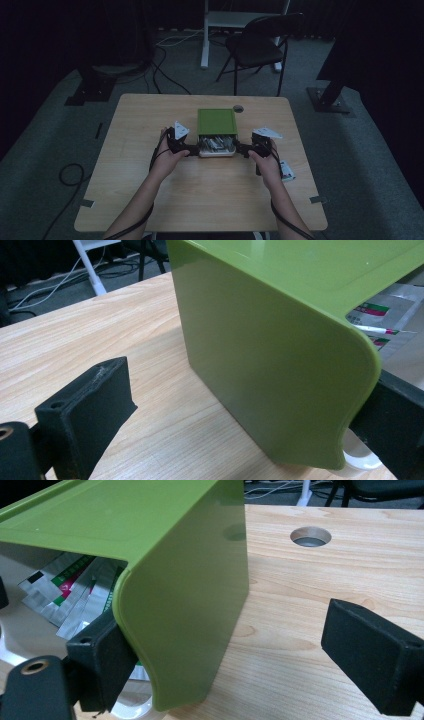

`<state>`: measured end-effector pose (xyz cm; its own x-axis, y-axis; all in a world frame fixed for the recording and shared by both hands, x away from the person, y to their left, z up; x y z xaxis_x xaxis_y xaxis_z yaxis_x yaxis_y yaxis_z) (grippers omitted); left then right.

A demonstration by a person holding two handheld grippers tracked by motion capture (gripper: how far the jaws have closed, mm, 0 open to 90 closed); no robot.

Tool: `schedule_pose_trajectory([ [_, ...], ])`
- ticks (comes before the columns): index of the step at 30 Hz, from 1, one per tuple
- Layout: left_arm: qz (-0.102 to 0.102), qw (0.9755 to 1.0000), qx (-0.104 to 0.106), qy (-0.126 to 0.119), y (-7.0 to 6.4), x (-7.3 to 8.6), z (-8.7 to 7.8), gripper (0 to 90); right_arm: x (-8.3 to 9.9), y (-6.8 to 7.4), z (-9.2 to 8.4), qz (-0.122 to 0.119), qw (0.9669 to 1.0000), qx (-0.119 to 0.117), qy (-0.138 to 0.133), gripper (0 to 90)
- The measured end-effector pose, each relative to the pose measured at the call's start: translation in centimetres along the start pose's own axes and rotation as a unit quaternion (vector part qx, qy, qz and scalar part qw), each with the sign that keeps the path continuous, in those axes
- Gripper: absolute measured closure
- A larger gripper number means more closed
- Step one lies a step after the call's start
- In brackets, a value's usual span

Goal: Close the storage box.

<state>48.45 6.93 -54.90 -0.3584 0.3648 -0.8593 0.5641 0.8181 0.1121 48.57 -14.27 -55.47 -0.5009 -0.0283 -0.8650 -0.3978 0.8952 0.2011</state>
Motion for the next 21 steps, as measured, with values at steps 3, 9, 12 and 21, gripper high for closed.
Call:
schedule_pose_trajectory([
  [3,-0.001,1.0,-0.001,0.001,0.0,0.0,0.1,3.2,-0.1,0.0,0.0,-0.004,1.0,0.006,0.0,10.5],
  [9,-0.006,1.0,0.0,-0.001,0.0,-0.1,0.0,3.3,0.0,0.0,0.0,-0.006,1.0,0.006,-0.001,10.6],
  [12,-0.015,0.9998,0.007,-0.009,-0.3,-0.4,-0.2,4.3,0.0,0.0,-0.1,-0.008,0.9999,0.004,-0.004,10.6],
  [21,-0.018,0.9994,0.02,-0.021,-1.5,-0.7,-0.8,4.3,-0.1,0.7,-0.8,-0.013,0.9996,-0.014,-0.02,10.6],
])
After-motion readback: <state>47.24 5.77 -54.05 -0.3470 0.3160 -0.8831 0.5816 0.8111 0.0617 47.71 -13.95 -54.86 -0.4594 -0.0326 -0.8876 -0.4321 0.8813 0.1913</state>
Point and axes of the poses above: each handheld gripper's, and its own axes: z roughly forward along the jaws, x roughly out of its underside, y roughly to its left, the point moved 10 cm from there along z, roughly forward along the jaws, and after that the axes turned 2 degrees about z, right-handed, at the moved point
